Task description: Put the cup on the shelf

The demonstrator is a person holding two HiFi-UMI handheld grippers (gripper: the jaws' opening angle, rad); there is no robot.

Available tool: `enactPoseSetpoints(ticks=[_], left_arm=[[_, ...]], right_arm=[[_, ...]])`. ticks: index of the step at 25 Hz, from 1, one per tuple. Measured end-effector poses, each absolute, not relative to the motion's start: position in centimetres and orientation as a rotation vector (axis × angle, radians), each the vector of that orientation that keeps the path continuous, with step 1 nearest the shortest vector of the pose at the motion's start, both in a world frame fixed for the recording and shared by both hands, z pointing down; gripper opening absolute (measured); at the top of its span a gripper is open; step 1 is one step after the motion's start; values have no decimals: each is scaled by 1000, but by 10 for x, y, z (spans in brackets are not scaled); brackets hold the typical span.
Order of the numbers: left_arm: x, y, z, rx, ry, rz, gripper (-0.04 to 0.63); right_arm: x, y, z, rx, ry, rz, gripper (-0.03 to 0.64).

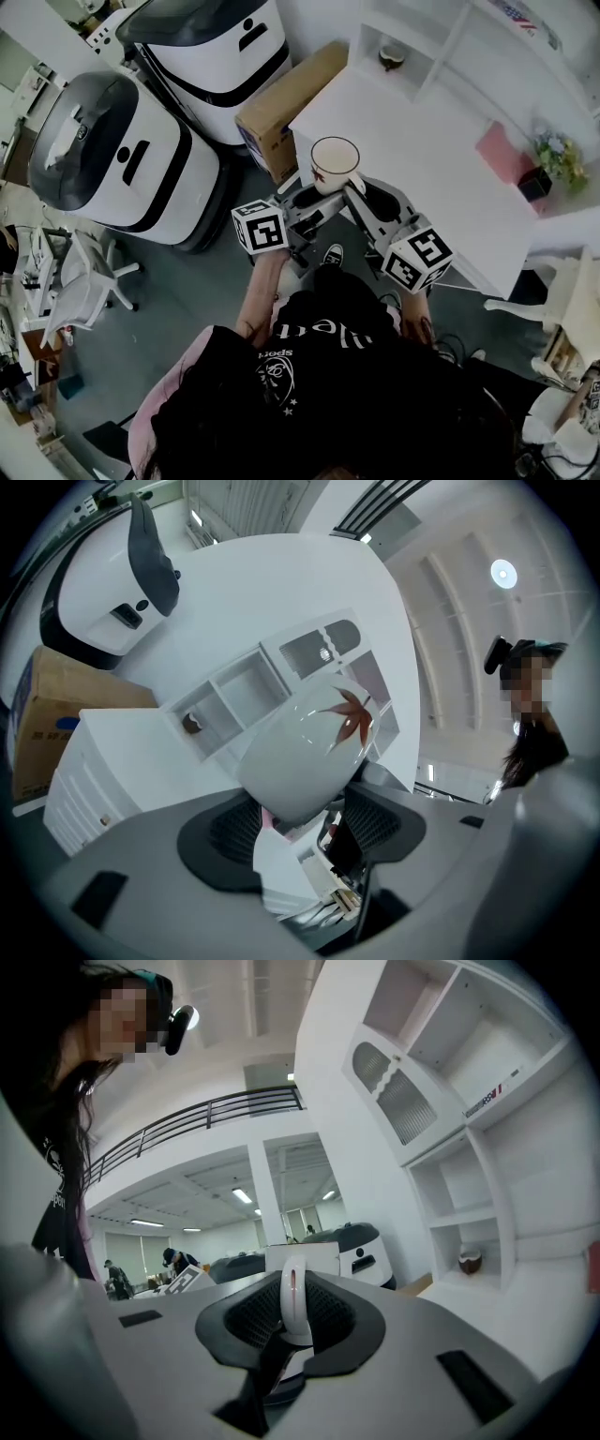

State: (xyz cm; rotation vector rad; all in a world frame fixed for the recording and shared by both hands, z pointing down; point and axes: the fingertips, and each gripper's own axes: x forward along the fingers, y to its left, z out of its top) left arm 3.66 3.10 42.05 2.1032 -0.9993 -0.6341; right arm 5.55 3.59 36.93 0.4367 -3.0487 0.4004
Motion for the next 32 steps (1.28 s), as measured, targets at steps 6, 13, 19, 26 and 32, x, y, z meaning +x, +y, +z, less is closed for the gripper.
enactPoseSetpoints(ticks=[6,13,19,26,32], left_arm=[[19,-47,421,2091,-1011,-621,279],[12,-111,423,2081,-992,-604,278],[16,-137,428,2099,-951,-579,278],[26,-163,431,2079,-892,-537,278],[23,-197,444,2105,-795,-492,278]], right_arm=[[38,-43,369,437,-3054,411,84],[31,-106,371,470,-3050,431,84],[36,-133,376,534,-3046,448,84],[45,-160,382,652,-3022,488,84],[42,-192,393,789,-3000,518,84]])
